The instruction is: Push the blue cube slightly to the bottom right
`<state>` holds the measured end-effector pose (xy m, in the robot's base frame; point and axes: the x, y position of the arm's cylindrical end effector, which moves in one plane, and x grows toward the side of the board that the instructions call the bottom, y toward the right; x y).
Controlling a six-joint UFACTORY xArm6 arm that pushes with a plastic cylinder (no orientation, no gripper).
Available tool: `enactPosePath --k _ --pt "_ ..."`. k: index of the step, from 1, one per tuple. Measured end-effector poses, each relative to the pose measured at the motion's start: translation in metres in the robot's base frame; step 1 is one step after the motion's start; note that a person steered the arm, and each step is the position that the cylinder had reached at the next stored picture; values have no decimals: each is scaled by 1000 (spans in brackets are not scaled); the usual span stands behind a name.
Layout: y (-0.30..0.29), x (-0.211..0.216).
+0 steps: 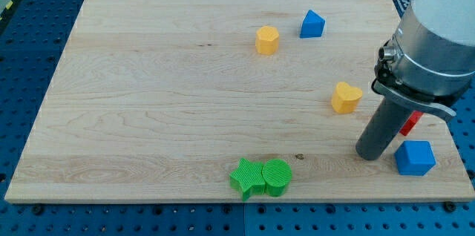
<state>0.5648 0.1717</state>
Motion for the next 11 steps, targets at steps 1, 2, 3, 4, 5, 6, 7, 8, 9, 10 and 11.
enactPosePath --k 1,2,3,4,5,6,7,8,9,10,11 --pt "2 -1" --pt "7 -7" --pt "7 -7" --pt "7 -3" --pt "11 -3" --pt "31 -3" --pt "41 -5" --pt "43 -8" --pt "43 -8" --pt "45 -8" --pt "56 -10"
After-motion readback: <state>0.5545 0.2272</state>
